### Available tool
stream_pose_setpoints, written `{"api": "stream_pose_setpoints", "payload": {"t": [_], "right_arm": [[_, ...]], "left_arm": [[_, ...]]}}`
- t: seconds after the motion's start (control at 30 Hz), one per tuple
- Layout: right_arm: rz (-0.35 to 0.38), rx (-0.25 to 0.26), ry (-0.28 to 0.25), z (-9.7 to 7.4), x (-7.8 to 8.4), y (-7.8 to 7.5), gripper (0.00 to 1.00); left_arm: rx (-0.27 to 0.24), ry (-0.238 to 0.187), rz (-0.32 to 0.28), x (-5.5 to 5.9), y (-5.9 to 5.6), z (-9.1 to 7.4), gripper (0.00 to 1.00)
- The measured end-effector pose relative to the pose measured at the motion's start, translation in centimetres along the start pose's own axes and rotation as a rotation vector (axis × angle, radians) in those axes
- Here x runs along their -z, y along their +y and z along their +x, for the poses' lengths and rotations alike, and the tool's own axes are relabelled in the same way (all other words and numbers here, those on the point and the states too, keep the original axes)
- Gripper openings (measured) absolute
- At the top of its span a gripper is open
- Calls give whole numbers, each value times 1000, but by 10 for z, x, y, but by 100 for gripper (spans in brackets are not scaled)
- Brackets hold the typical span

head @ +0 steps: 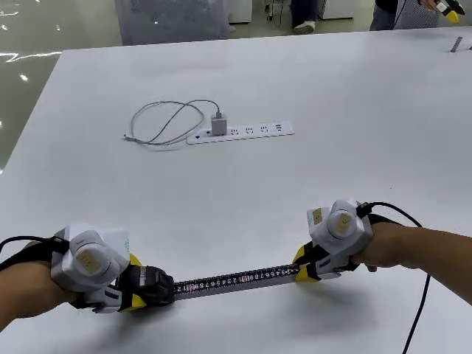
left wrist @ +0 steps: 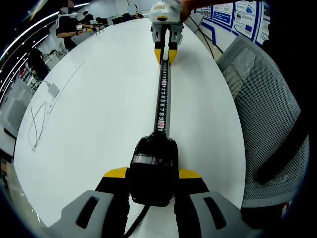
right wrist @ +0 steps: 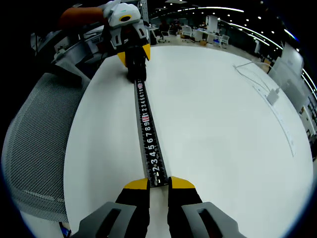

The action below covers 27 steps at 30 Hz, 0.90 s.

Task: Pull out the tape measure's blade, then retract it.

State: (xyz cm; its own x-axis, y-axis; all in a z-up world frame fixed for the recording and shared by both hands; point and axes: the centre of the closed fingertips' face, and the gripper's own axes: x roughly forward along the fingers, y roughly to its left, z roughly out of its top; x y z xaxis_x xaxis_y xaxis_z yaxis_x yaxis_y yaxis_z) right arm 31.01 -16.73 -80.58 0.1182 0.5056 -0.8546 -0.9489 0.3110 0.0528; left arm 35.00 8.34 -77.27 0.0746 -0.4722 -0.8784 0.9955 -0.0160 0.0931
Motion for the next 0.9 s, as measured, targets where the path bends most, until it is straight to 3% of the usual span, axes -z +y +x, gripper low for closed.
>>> {"api": "stream_pose_setpoints", "payload": {"t": [0.53,0.9], "right_arm": [[6,8,-5,-2,3,0,9],[-61,-2,57,0,2,0,11]], "left_arm": [[0,6,9,-1,-1,1,30],[-5,-16,-10,-3,2,1,31]]}}
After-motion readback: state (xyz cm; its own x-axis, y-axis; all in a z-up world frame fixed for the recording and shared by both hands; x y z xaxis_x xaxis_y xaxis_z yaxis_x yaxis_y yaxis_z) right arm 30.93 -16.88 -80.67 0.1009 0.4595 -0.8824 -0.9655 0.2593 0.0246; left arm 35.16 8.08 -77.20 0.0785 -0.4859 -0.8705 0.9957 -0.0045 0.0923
